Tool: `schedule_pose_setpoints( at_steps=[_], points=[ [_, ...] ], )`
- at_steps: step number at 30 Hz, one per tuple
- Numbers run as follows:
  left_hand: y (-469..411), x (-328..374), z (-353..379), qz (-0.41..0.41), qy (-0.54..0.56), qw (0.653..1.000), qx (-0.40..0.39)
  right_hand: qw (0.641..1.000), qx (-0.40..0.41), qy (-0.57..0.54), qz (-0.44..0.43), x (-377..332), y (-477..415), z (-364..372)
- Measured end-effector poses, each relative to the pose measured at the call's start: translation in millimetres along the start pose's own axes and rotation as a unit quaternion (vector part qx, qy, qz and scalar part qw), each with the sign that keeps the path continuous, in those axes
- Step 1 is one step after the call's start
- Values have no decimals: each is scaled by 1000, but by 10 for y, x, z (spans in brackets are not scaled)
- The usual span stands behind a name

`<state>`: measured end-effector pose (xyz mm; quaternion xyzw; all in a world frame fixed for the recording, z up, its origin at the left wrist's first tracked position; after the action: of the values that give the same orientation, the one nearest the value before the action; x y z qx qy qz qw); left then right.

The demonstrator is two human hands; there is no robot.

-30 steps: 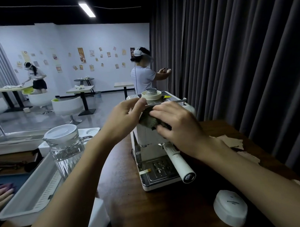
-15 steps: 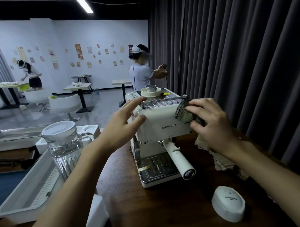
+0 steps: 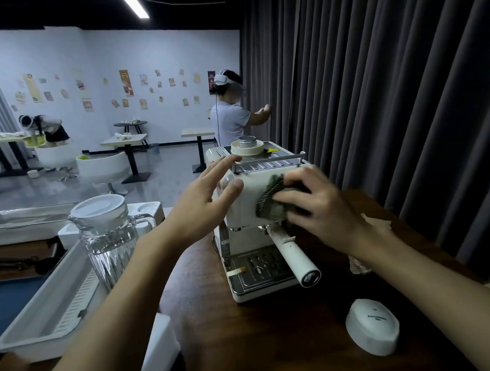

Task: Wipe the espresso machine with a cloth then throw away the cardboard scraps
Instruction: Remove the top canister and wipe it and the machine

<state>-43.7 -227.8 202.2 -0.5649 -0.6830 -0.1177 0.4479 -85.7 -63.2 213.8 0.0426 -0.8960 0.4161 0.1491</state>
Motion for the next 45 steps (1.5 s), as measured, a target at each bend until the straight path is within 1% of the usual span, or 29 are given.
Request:
schedule_pose_setpoints(
  at_steps=[2,4,7,10,13,16,19,21,23,26,28,31,34,36,38,39,40,41,42,43,45],
  points=[
    [18,6,28,3,16,1000,-14,998,34,-11,61,190,197,-109],
    [32,20,35,10,27,999,-19,993,51,-14,104,298,333,-158],
    [37,21,32,12,33,999,-26,991,64,-14,121,296,354,-148],
    [21,1,-1,12,26,1000,-12,994,57,-22,94,166,206,-88],
    [13,-16,-15,12,25,1000,-1,998,42,-32,43,-58,-28,26],
    [1,-58,20,12,36,999,-10,999,10,-42,-14,-270,-228,176],
    [-5,-90,47,16,64,998,-15,998,-27,-30,-54,-310,-239,227],
    [-10,-108,48,18,71,997,-6,997,-49,-14,-58,-217,-134,216],
    [-14,-124,65,20,74,997,-4,999,-47,-10,-18,-27,35,161],
    [-3,-149,96,23,88,996,-1,997,-17,-2,69,263,389,45],
    [22,-154,109,24,97,995,7,990,5,3,138,412,648,-18],
    [120,-186,120,39,131,990,24,969,46,-6,244,557,1018,-75],
    [305,-264,133,65,135,986,68,946,46,-25,321,567,1307,15],
    [429,-433,143,36,149,981,119,931,33,-55,360,506,1432,158],
    [530,-674,176,-18,162,972,170,918,21,-83,386,408,1489,315],
    [558,-797,228,-48,155,971,176,913,17,-107,394,346,1496,405],
    [572,-904,314,-72,138,974,162,906,12,-138,399,275,1494,507],
    [585,-980,428,-86,117,981,130,896,6,-172,408,198,1494,610],
    [604,-1031,555,-91,99,987,90,878,9,-217,426,123,1510,727],
    [627,-1061,679,-91,91,990,48,847,19,-269,459,46,1551,845],
    [682,-1113,878,-100,111,989,-23,764,58,-352,538,-95,1654,1073]
  ],
)
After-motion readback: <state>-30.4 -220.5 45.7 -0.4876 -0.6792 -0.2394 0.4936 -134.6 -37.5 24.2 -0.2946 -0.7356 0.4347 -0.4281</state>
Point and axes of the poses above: each hand's wrist, its own y-axis away from the middle knuckle, its own z-axis out of the palm, x = y × z, the point moved 10 cm from there along -y, towards the middle knuckle, and after that the axes turned 12 degrees about -z, right-handed, at the moved point
